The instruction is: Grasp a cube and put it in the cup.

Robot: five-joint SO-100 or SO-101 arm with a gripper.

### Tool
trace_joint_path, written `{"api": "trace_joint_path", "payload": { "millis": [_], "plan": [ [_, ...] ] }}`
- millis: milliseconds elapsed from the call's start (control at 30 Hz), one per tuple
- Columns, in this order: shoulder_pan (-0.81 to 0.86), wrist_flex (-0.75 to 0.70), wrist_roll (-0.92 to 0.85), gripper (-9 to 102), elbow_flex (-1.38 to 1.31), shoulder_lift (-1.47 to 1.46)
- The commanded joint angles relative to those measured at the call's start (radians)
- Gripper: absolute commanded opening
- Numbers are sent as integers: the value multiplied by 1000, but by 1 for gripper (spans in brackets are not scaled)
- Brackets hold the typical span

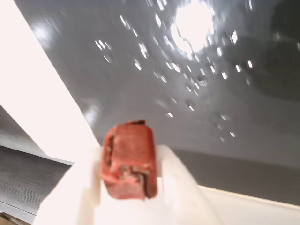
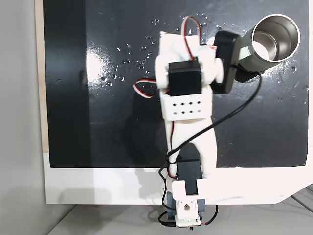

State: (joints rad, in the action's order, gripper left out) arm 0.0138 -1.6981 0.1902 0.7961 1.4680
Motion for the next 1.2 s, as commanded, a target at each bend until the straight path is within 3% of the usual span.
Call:
{"api": "trace_joint_path", "payload": {
  "millis": [0,600,900,1167],
  "plan": [
    [115,-11,-77,2,-91,34],
    [494,-58,-367,2,-508,-301],
    [546,-69,-437,2,-750,-528],
    [546,-81,-442,3,-790,-572]
  ]
}}
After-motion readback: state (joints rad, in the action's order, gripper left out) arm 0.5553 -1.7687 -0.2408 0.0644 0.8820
